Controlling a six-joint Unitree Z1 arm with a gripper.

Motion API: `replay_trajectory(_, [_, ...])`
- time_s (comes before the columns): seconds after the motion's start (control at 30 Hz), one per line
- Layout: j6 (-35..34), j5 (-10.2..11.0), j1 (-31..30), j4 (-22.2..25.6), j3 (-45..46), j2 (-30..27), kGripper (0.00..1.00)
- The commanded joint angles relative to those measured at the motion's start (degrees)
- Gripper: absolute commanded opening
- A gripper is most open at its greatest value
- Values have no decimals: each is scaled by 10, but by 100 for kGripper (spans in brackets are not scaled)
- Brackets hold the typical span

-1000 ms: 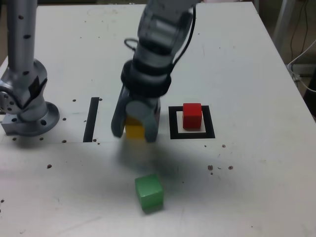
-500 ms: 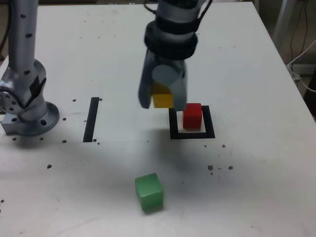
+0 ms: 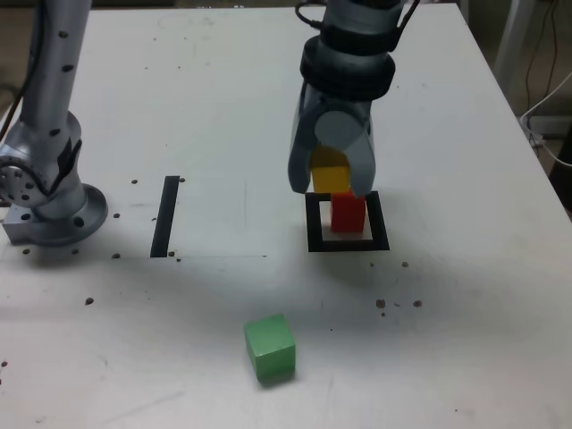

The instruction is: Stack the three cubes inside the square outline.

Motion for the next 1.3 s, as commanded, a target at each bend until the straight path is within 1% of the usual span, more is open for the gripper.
replay_trajectory(0.0, [4,1,3,0,-7,7,29])
replay_trajectory(0.47, [13,5,10,0,-39,42,29])
replay_trajectory(1.27, [21,5,21,-2,-40,57,29])
